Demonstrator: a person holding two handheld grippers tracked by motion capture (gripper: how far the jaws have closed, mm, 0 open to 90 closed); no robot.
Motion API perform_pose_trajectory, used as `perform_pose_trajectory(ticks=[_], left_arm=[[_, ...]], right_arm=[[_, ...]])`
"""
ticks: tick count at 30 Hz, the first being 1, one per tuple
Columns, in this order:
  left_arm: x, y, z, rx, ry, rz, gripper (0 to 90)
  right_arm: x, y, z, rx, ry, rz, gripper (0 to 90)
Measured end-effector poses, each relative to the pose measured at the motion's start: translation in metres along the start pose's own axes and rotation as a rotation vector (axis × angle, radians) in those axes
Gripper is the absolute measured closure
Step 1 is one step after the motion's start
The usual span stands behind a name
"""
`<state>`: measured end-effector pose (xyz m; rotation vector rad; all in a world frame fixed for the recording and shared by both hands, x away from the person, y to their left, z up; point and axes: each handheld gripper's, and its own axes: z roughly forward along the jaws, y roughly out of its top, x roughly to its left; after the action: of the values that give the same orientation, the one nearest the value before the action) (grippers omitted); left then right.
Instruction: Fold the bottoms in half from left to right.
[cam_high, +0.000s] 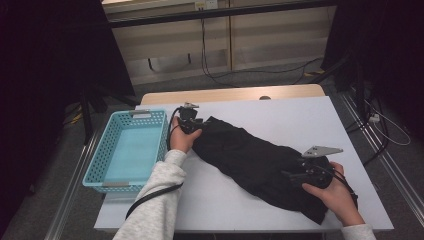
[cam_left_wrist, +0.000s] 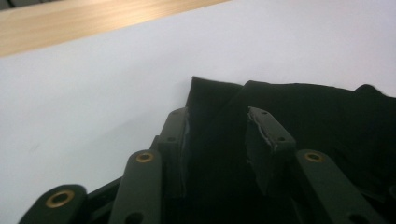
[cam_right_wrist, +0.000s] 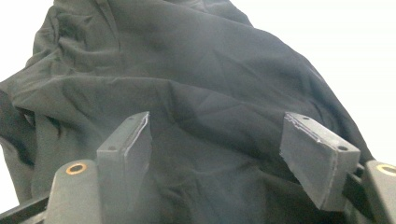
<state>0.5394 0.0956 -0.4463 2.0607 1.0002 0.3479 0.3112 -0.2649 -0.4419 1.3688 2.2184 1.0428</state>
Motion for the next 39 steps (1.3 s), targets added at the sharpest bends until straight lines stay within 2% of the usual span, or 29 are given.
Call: perform_pose_trajectory(ticks=[1,3,4,6,7,8,9,12,15,20,21,24,26,28,30,31,33,34,35,37,39], left_arm=[[-0.001,-0.001,0.005,-0.012,-0.011,-0.011,59.6],[0.001,-0.002,0.011,0.008,0.0,0.021,59.5],[0.001,-0.003,0.015,0.018,-0.004,0.022,59.7],[0.002,-0.006,0.019,0.028,-0.003,0.011,60.7],[0.003,-0.006,0.019,0.022,-0.008,-0.011,62.3],[0.003,-0.005,0.018,0.035,-0.013,-0.027,67.4],[0.002,-0.004,0.018,0.048,-0.016,-0.016,71.7],[-0.002,-0.003,0.016,0.08,-0.044,-0.034,83.8],[-0.003,-0.004,0.013,0.086,-0.055,-0.047,88.4],[0.003,0.004,0.0,0.032,-0.045,-0.068,89.2],[0.005,0.006,-0.003,0.018,-0.038,-0.084,89.3],[0.011,0.012,-0.01,-0.007,-0.022,-0.079,89.4],[0.014,0.013,-0.012,-0.027,0.004,-0.077,89.4],[0.018,0.011,-0.01,-0.034,0.012,-0.082,89.2],[0.018,0.008,-0.007,-0.036,0.013,-0.088,87.7],[0.018,0.006,-0.005,-0.027,0.028,-0.087,85.0],[0.019,0.002,-0.004,-0.02,0.024,-0.113,80.5],[0.019,0.001,-0.003,-0.024,0.028,-0.125,73.6],[0.018,0.0,-0.003,-0.014,0.03,-0.112,63.2],[0.015,-0.001,-0.005,-0.005,0.025,-0.107,59.8],[0.011,-0.002,-0.007,0.008,0.019,-0.099,51.0]], right_arm=[[0.0,0.0,0.0,-0.001,0.001,0.002,25.4],[-0.001,0.0,0.0,0.0,0.003,0.003,25.3],[-0.001,0.0,0.0,-0.001,0.003,0.003,25.3],[-0.001,0.0,0.0,0.002,0.005,0.003,25.2],[-0.001,-0.001,0.001,0.003,0.005,0.002,25.2],[-0.001,-0.001,0.001,0.006,0.007,0.001,25.2],[-0.001,-0.001,0.001,0.006,0.008,-0.001,25.2],[-0.001,-0.001,0.002,0.01,0.006,0.0,25.2],[0.0,-0.001,0.002,0.009,0.007,-0.001,25.1],[0.0,-0.001,0.0,0.003,0.005,0.004,24.9],[0.0,-0.001,0.0,0.003,0.004,0.003,24.9],[0.0,-0.001,0.0,0.005,0.002,-0.001,24.9],[-0.001,-0.001,0.0,0.006,0.004,-0.001,24.8],[-0.001,-0.001,-0.001,0.004,0.004,0.003,24.8],[-0.001,-0.001,-0.001,0.004,0.0,0.004,24.8],[-0.002,-0.002,-0.002,0.002,0.0,0.003,24.8],[-0.002,-0.002,-0.002,0.004,-0.001,0.002,24.9],[-0.002,-0.003,-0.003,0.007,-0.004,0.003,24.9],[-0.002,-0.003,-0.003,0.009,-0.007,0.001,25.1],[-0.003,-0.005,-0.006,0.011,-0.015,0.002,25.4],[-0.004,-0.006,-0.009,0.008,-0.025,0.007,26.3]])
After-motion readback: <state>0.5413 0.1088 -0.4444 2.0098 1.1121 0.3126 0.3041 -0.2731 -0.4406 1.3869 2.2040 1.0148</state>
